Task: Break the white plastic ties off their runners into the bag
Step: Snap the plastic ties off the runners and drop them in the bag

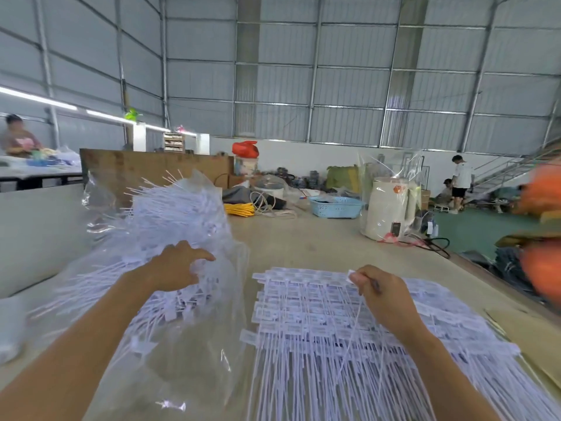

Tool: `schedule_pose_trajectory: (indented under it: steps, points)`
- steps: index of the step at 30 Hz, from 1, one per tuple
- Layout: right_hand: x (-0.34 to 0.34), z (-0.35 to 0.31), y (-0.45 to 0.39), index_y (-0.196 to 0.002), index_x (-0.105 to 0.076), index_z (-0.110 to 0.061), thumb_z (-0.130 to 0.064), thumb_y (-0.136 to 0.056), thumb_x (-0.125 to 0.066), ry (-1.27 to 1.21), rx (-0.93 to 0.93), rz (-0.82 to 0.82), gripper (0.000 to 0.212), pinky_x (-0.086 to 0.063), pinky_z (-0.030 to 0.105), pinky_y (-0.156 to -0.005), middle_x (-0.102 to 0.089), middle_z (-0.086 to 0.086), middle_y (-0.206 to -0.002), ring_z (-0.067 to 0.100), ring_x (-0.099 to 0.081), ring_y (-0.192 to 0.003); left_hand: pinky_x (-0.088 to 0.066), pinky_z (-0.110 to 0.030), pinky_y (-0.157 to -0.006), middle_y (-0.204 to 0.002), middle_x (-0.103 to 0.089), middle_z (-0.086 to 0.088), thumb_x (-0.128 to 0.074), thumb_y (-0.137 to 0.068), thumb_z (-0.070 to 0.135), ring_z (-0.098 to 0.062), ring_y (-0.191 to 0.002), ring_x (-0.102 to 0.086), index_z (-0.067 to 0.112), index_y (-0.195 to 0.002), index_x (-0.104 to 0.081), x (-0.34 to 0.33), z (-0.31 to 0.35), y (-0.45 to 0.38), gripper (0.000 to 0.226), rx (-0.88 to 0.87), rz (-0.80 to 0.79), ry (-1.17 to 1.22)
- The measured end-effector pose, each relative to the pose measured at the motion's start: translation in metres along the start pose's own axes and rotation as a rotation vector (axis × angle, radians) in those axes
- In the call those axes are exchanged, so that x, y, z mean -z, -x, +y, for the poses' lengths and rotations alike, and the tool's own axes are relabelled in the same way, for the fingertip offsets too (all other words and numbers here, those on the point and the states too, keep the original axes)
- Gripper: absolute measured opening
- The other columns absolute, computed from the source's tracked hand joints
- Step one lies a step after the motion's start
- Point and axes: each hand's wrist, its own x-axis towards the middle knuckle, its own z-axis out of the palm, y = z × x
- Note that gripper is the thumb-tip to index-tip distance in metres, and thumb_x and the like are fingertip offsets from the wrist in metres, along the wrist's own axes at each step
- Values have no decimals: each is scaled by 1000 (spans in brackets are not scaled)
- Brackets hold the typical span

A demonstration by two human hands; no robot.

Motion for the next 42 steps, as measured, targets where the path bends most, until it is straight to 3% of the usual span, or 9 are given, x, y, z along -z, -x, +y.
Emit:
schedule_pose_trajectory:
  steps: [5,7,10,16,21,29,34,37,42]
  points:
    - [0,0,0,-57,-44,-36,-28,-93,-56,-35,-16,-2,38,-39,29,-60,-50,-10,-52,6,-48,-54,-39,-41,-100,-134,-36,-8,-48,-90,14,-31,-126,-38,34,-143,-33,6,17,1,59,190,-44,-201]
    - [1,-3,0,-57,-45,-35,-28,-92,-56,-55,-26,-2,37,-38,27,-59,-48,-11,-49,3,-46,-52,-42,-38,-95,-127,-48,-6,-48,-89,12,-28,-118,-49,25,-131,-51,16,43,6,43,168,197,-229]
    - [5,-8,0,-58,-48,-33,-28,-91,-56,-102,-26,12,35,-36,20,-56,-48,-14,-48,0,-47,-50,-47,-29,-81,-99,-67,-3,-54,-89,7,-20,-91,-61,14,-101,-67,22,108,19,19,-158,612,376]
    - [11,-16,1,-76,-48,-20,-8,-97,-42,-179,53,9,25,-35,17,-52,-54,-6,-62,2,-48,-53,-56,-33,-68,-78,-68,0,-55,-92,42,-17,-70,-66,18,-86,-57,-13,235,21,25,-280,156,953]
    - [11,-7,3,-95,-47,-11,-3,-97,-38,-131,31,-39,12,-38,27,-54,-56,3,-68,13,-50,-56,-52,-20,-51,-62,-60,-3,-55,-95,24,-6,-46,-57,5,-73,-52,-45,251,11,29,-267,134,1169]
    - [33,7,3,-81,-58,-22,-60,-93,-11,694,-123,-134,62,-35,42,-97,-63,0,-81,20,-57,-89,-51,-22,-43,-54,-66,-5,-46,-100,16,-16,-45,-63,7,-84,-51,-55,234,8,19,20,93,1754]
    - [50,-4,-5,-55,-56,-16,-56,-96,-21,807,-53,299,67,-29,34,-75,-47,-2,-44,21,-47,-49,-35,-14,-34,-48,-59,-5,-46,-100,13,-9,-32,-45,7,-81,-50,-52,230,5,20,108,-49,2028]
    - [57,-15,-4,-50,-56,-16,-41,-93,-48,744,99,686,50,-32,37,-77,-42,-2,-38,18,-41,-43,-30,-16,-34,-50,-57,-3,-44,-100,14,-9,-31,-36,9,-78,-47,-51,227,3,23,8,62,2005]
    - [77,9,-2,-62,-61,-10,-56,-96,-15,721,-536,229,73,-32,52,-101,-54,4,-57,25,-58,-78,-25,-14,-30,-44,-54,5,-41,-101,15,-4,-29,-32,17,-81,-49,-48,196,-14,21,141,382,1902]
